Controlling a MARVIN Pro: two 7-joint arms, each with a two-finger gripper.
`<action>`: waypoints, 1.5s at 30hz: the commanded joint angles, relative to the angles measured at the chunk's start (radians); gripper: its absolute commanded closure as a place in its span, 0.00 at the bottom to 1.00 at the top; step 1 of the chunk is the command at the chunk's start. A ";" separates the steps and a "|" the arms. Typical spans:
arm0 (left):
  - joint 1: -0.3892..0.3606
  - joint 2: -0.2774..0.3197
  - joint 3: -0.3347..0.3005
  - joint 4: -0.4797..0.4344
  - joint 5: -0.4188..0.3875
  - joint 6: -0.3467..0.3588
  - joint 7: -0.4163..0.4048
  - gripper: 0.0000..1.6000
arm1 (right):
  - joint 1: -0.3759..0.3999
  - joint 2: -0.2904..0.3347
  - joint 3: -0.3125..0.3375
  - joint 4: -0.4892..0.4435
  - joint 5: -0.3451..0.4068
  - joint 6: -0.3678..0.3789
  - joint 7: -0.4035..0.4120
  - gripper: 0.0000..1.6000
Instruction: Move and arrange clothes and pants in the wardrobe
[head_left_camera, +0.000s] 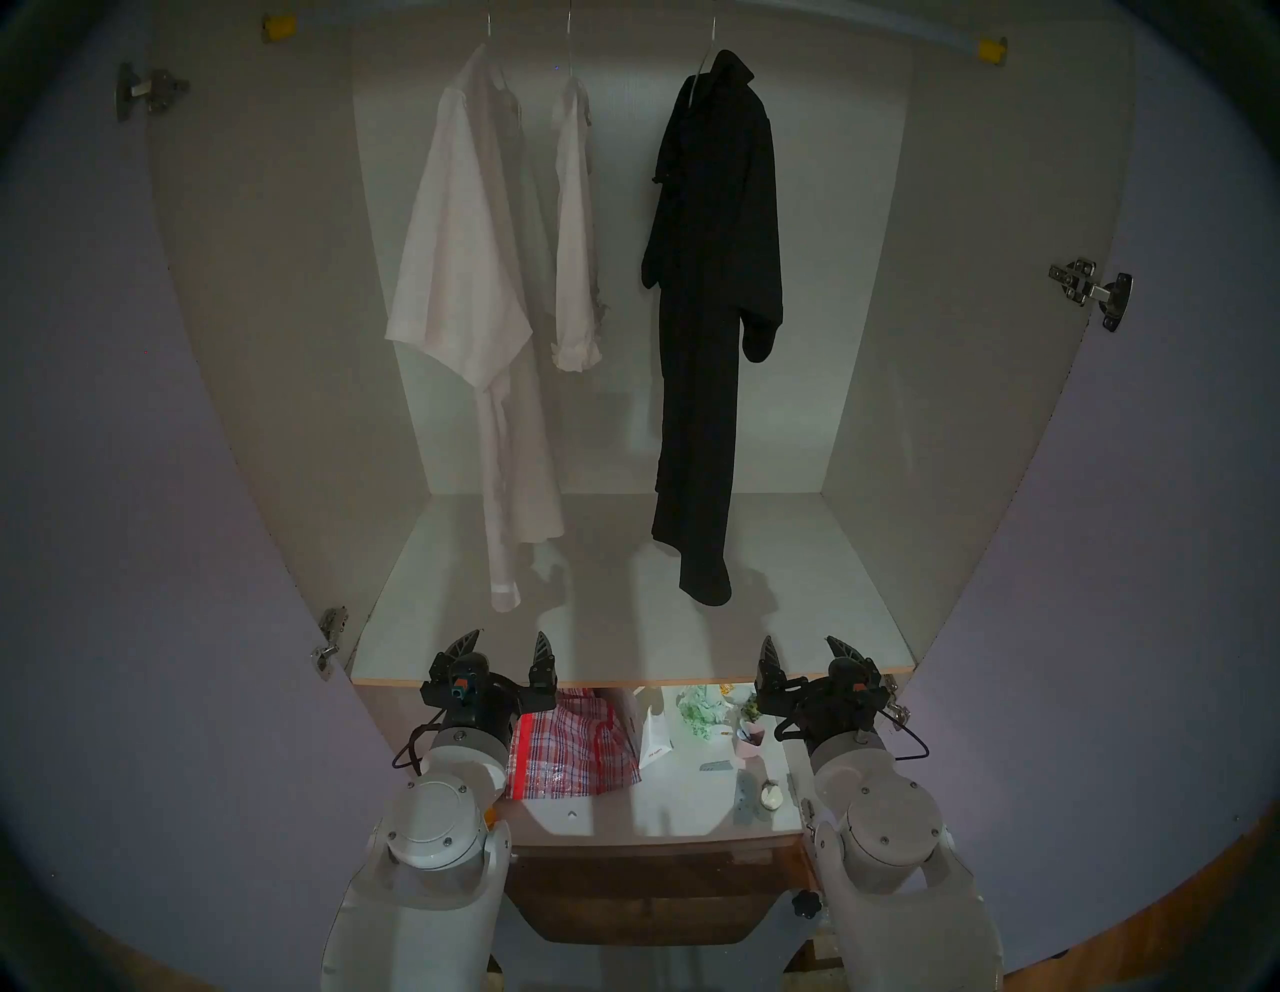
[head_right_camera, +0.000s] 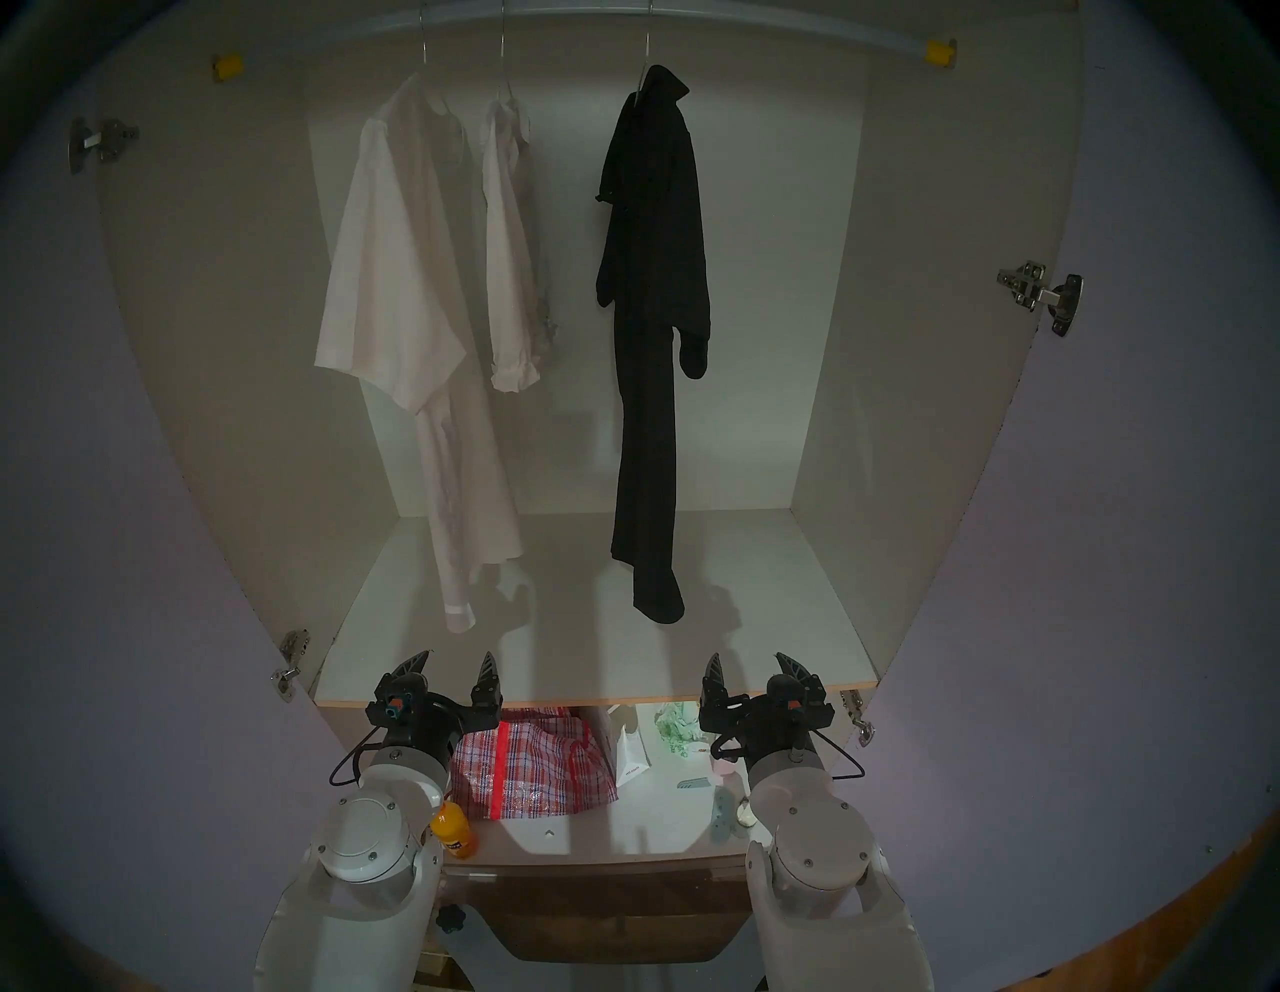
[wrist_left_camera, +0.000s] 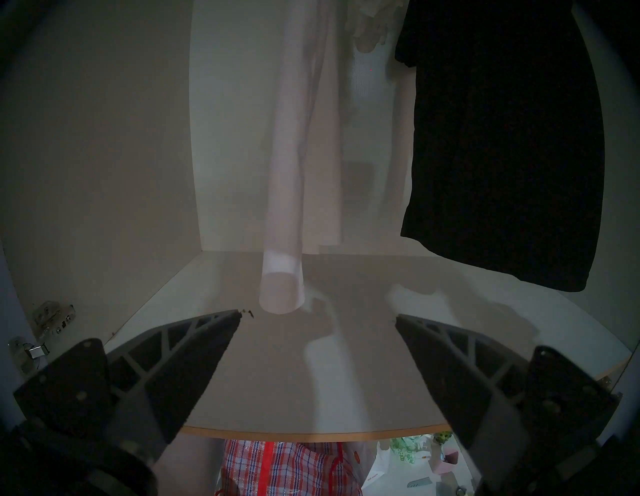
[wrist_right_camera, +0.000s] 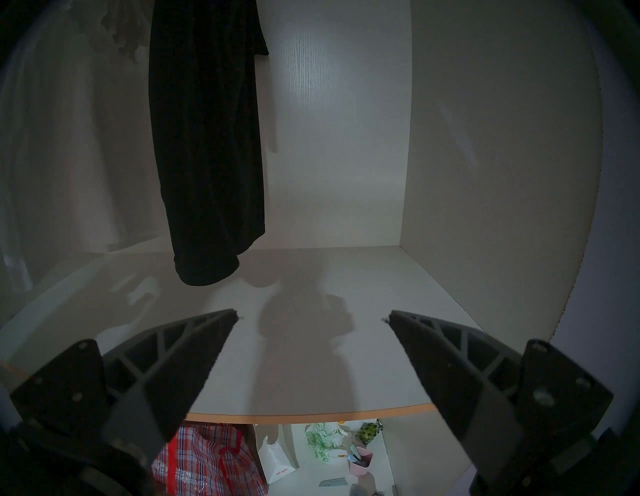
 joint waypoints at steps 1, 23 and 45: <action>-0.005 0.001 0.002 -0.025 -0.001 -0.003 -0.004 0.00 | 0.007 -0.002 -0.001 -0.023 0.001 -0.004 0.000 0.00; -0.340 -0.029 0.041 0.344 -0.035 -0.003 0.045 0.00 | 0.008 -0.002 0.000 -0.022 0.001 -0.004 0.001 0.00; -0.345 -0.010 0.042 0.369 -0.047 -0.026 0.067 0.00 | 0.007 -0.003 0.000 -0.023 0.000 -0.004 0.002 0.00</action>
